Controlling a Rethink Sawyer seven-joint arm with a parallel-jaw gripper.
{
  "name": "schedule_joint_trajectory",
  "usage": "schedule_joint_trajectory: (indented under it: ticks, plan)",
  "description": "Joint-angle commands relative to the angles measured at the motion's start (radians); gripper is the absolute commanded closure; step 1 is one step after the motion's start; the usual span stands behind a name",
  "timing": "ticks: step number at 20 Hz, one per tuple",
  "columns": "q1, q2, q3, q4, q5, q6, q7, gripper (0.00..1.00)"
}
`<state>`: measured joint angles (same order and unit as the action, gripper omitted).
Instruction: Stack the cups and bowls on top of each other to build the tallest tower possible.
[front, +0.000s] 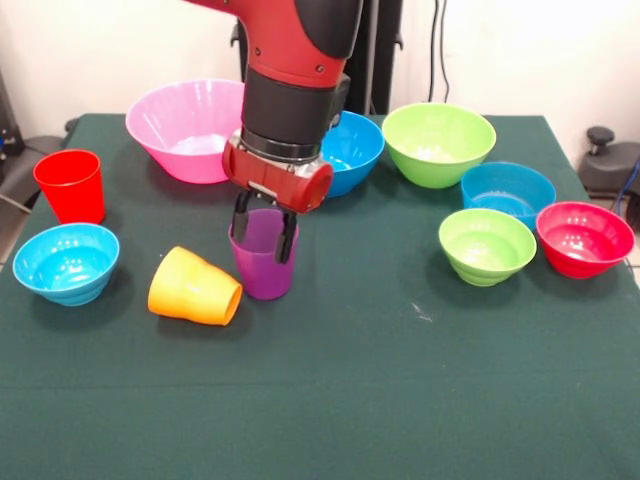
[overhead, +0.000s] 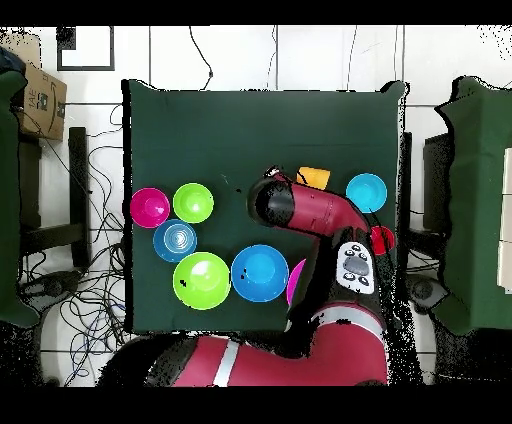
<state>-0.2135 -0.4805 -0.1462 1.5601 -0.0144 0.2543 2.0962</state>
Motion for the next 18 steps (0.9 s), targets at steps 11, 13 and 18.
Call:
schedule_joint_trajectory:
  ticks: [11, 13, 18]
  plan:
    - [-0.015, -0.041, 0.164, 0.041, -0.025, 0.109, 0.004, 0.0]
    - [-0.002, -0.042, 0.158, 0.028, -0.023, 0.122, 0.01, 0.0]
    - [0.046, -0.07, 0.123, -0.002, -0.01, 0.186, 0.031, 0.0]
